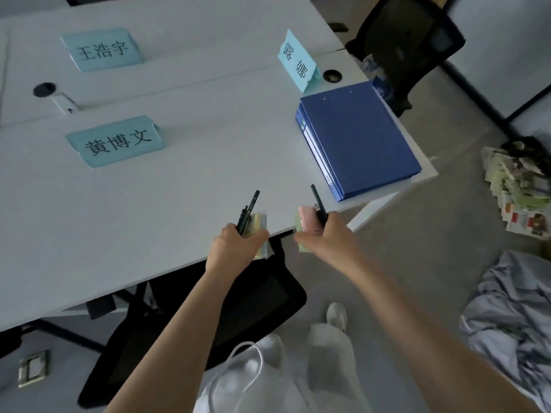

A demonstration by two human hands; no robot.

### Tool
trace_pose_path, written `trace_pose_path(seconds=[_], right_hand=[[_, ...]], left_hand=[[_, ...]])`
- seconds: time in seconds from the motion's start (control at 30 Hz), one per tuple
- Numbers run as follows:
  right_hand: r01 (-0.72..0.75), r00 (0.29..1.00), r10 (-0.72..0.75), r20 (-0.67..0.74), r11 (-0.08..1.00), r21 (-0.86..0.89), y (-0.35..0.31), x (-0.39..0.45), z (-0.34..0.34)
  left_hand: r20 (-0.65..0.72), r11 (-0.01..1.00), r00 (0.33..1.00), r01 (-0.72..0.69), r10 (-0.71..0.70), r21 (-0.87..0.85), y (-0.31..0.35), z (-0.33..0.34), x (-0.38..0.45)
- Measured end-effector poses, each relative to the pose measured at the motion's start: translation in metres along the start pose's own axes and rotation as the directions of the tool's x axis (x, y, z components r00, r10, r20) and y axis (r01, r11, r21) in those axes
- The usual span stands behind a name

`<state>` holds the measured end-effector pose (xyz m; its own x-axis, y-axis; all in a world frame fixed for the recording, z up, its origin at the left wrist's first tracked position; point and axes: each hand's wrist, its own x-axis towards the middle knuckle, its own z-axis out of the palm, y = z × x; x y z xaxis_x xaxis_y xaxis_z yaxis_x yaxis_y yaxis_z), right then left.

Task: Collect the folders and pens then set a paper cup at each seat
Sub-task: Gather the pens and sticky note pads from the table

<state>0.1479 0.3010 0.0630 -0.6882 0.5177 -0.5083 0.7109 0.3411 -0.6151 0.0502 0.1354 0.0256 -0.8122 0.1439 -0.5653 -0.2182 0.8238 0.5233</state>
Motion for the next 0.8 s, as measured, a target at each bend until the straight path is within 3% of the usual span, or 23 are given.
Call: trace_pose_path(seconds=[0.13,0.3,0.63,0.8], right_hand=[[-0.071,0.991,0.059,0.123,0.993,0.090,0.005,0.052,-0.036],[-0.015,0.963,0.017,0.270,1.000,-0.009,0.002,0.107,-0.071],[0.020,0.895,0.025,0.445,0.995,-0.096,-0.032,0.200,-0.068],[-0.071,0.873,0.104,0.477,0.994,-0.085,-0.050,0.241,-0.040]], left_hand=[[-0.018,0.981,0.990,0.139,-0.142,-0.137,0.034,0.031,0.030],[-0.053,0.936,0.957,0.268,-0.287,-0.230,0.071,0.056,0.051],[-0.170,0.941,0.928,0.314,-0.332,-0.123,0.112,0.056,0.106],[-0.136,0.938,0.928,0.338,-0.347,-0.081,0.116,0.054,0.152]])
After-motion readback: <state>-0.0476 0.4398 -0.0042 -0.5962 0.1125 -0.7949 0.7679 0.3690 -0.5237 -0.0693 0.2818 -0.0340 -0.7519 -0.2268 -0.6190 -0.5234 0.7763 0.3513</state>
